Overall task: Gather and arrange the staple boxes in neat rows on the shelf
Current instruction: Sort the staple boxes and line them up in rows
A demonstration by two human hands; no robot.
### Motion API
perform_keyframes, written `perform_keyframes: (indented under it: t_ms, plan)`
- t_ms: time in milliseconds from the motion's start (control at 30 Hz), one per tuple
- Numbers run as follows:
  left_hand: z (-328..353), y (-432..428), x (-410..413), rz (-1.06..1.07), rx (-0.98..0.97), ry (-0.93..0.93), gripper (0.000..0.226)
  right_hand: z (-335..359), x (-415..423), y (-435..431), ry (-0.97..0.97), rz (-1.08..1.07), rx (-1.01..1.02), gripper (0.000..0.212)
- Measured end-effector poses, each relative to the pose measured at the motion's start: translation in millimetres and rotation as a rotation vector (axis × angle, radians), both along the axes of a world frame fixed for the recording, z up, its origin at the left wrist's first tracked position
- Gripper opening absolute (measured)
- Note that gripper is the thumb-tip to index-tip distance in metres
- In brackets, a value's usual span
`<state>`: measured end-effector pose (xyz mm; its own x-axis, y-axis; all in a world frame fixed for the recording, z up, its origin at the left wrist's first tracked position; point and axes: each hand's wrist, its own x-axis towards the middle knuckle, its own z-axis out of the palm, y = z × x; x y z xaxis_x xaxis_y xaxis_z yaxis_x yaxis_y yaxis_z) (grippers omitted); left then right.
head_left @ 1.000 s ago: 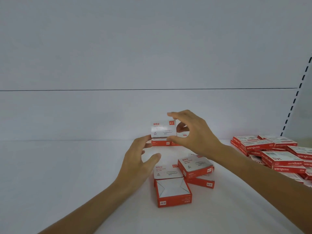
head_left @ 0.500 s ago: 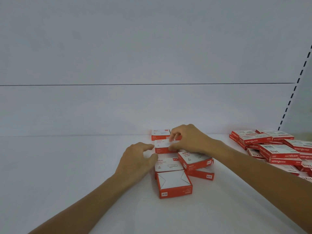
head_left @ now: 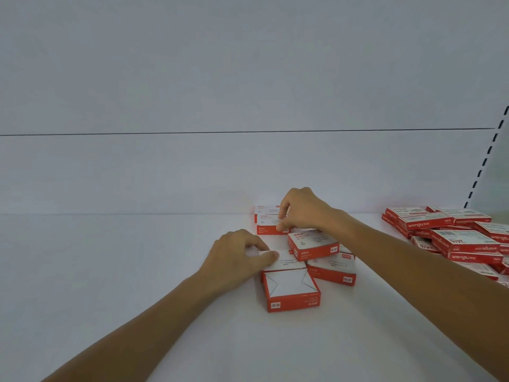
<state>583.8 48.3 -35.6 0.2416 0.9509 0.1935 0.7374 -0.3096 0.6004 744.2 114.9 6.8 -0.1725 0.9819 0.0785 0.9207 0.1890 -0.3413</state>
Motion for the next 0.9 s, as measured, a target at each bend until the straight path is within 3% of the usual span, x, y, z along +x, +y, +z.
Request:
perform_keyframes:
  t_ms: [233, 367, 500, 667, 900]
  plan:
    - [13, -11, 8, -0.025, 0.012, 0.005, 0.025, -2, 10, -6, 0.063, 0.014, -0.045, 0.023]
    - [19, -17, 10, -0.081, -0.034, 0.067, 0.040, 11, 27, -21, 0.116, 0.065, -0.075, 0.042]
    - [16, -18, 14, -0.084, -0.073, -0.011, 0.054, 17, 50, -41, 0.095, 0.088, -0.068, 0.051]
    - [11, -18, 30, -0.058, -0.021, -0.008, 0.047, 15, 73, -64, 0.112, 0.125, -0.139, 0.049]
    - [7, -25, 41, 0.048, 0.138, -0.127, 0.035, -2, 72, -74, 0.132, 0.085, 0.085, 0.054]
